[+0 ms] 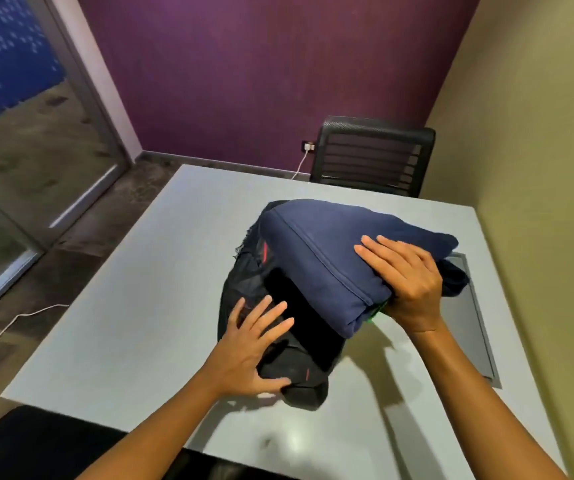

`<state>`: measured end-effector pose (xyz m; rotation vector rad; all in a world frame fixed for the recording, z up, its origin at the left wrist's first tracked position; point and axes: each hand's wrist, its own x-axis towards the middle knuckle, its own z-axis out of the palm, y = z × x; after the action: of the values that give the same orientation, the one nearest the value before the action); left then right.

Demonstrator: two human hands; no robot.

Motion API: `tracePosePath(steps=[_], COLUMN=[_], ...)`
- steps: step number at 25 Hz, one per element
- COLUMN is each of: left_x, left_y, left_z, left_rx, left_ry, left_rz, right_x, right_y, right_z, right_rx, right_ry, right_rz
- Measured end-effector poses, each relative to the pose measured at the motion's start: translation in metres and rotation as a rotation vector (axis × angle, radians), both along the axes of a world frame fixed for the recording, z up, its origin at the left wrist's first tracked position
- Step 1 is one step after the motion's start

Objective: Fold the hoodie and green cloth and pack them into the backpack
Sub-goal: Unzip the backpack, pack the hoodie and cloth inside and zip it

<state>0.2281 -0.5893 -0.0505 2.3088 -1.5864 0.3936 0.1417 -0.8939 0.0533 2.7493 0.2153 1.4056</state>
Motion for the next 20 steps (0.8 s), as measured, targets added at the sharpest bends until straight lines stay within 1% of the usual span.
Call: tracePosePath(steps=[2, 3, 4, 5, 6, 8, 10, 13, 14, 16, 20], left_x=[-0.008, -0.008, -0.008, -0.005, 0.000, 0.009, 0.018, 0.031, 0.036, 0.041, 0.044], left_y=[-0.011, -0.016, -0.021, -0.024, -0.025, -0.027, -0.030, -0.038, -0.040, -0.042, -0.048], left_z=[-0.017, -0.023, -0.028, -0.032, -0.035, -0.037, -0.032, -0.015, -0.011, -0.006, -0.003], left_rx=[0.298, 0.402, 0.460, 0.479, 0.474, 0.433, 0.388, 0.387, 0.396, 0.423, 0.538], left_ry=[0.014, 0.009, 0.011, 0.017, 0.022, 0.037, 0.120, 0.302, 0.318, 0.323, 0.318], left_rz=[-0.023, -0.028, -0.028, -0.030, -0.040, -0.069, -0.075, -0.042, -0.029, -0.024, -0.055], right_x=[-0.033, -0.047, -0.059, -0.068, -0.077, -0.094, -0.108, -0.122, -0.126, -0.133, -0.145], right_y=[-0.013, -0.018, -0.023, -0.029, -0.034, -0.048, -0.058, -0.064, -0.064, -0.064, -0.065], right_z=[-0.009, -0.012, -0.014, -0.016, -0.016, -0.016, -0.019, -0.033, -0.039, -0.052, -0.072], right_rx=[0.030, 0.056, 0.113, 0.221, 0.386, 0.834, 1.224, 1.634, 1.743, 1.895, 2.025], right_ry=[0.014, 0.031, 0.064, 0.113, 0.177, 0.286, 0.298, 0.326, 0.343, 0.374, 0.380], right_rz=[-0.062, -0.091, -0.116, -0.125, -0.126, -0.110, -0.087, -0.096, -0.101, -0.131, -0.118])
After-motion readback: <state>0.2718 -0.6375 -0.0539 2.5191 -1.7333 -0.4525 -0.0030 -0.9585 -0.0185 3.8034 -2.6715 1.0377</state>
